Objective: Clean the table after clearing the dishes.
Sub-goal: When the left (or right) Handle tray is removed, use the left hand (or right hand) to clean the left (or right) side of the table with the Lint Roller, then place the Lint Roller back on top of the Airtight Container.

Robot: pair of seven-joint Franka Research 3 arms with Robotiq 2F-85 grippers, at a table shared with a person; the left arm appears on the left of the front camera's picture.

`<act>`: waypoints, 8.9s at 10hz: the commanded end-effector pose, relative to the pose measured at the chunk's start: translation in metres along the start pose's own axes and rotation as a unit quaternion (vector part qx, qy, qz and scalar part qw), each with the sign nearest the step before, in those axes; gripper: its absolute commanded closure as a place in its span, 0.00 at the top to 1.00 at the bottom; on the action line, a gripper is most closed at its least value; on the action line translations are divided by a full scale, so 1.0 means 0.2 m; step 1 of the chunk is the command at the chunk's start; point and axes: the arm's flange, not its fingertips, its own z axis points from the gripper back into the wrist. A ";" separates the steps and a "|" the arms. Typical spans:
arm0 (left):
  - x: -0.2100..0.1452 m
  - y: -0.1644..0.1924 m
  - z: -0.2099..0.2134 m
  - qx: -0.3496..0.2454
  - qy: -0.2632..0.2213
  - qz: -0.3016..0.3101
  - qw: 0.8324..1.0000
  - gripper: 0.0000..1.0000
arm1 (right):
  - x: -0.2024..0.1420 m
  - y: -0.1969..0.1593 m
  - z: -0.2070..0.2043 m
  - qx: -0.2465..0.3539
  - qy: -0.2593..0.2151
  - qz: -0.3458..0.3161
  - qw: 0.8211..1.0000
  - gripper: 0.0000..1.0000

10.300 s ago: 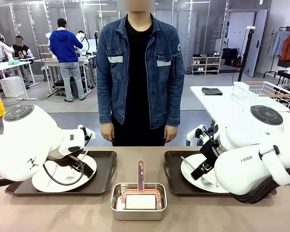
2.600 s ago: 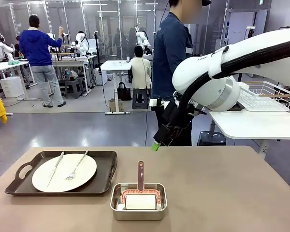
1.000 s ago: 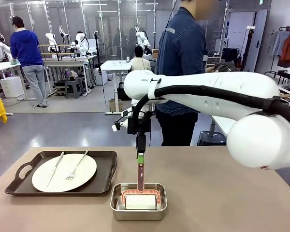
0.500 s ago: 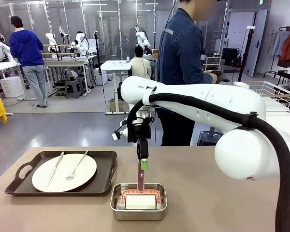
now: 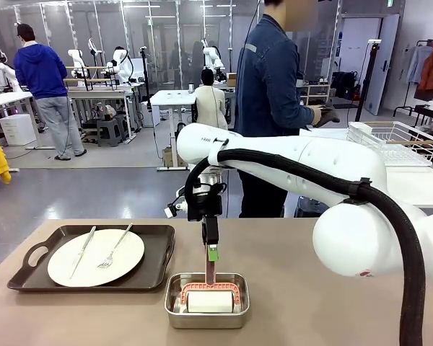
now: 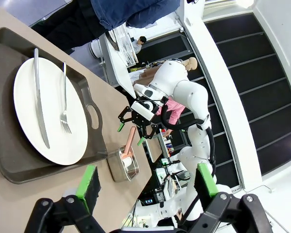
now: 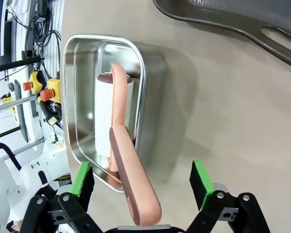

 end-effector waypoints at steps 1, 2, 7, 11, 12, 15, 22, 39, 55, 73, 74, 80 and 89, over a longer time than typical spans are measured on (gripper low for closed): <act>-0.01 -0.01 0.02 -0.005 0.005 -0.008 1.000 1.00 | 0.08 -0.04 0.09 0.005 -0.003 -0.009 1.000 0.72; -0.01 -0.01 0.02 -0.005 0.005 -0.008 1.000 1.00 | 0.08 -0.04 0.09 0.010 -0.008 -0.011 1.000 0.41; -0.01 -0.01 0.02 -0.005 0.005 -0.008 1.000 1.00 | 0.10 0.00 0.14 0.028 -0.017 -0.024 0.999 0.03; -0.01 -0.01 0.02 -0.005 0.005 -0.008 1.000 1.00 | 0.05 0.15 0.19 0.032 -0.015 -0.076 0.996 0.00; -0.01 -0.01 0.02 -0.005 0.005 -0.008 1.000 1.00 | -0.01 0.26 0.22 0.017 -0.010 -0.115 0.993 0.00; -0.01 -0.01 0.02 -0.005 0.005 -0.008 1.000 1.00 | -0.54 0.59 0.30 -0.029 -0.121 -0.293 0.948 0.00; -0.01 -0.01 0.02 -0.005 0.005 -0.008 1.000 1.00 | -1.31 0.86 -0.01 0.046 -0.374 -0.570 0.730 0.00; -0.01 -0.01 0.02 -0.005 0.005 -0.008 1.000 1.00 | -1.46 0.82 -0.16 0.026 -0.485 -0.587 0.648 0.22; -0.01 -0.01 0.02 -0.005 0.005 -0.008 1.000 1.00 | -1.85 0.53 -0.41 0.009 -0.503 -0.598 0.623 0.22; -0.01 -0.01 0.02 -0.005 0.005 -0.008 1.000 1.00 | -2.44 1.00 -0.31 -0.287 -0.337 -0.724 0.529 0.22; -0.01 -0.01 0.02 -0.005 0.005 -0.008 1.000 1.00 | -2.39 1.10 -0.26 -0.295 -0.355 -0.710 0.531 0.22; -0.01 -0.01 0.02 -0.005 0.005 -0.008 1.000 1.00 | -2.35 1.31 -0.12 -0.324 -0.369 -0.684 0.540 0.22; -0.01 -0.01 0.02 -0.005 0.005 -0.008 1.000 1.00 | -2.35 1.31 -0.12 -0.324 -0.369 -0.684 0.540 0.22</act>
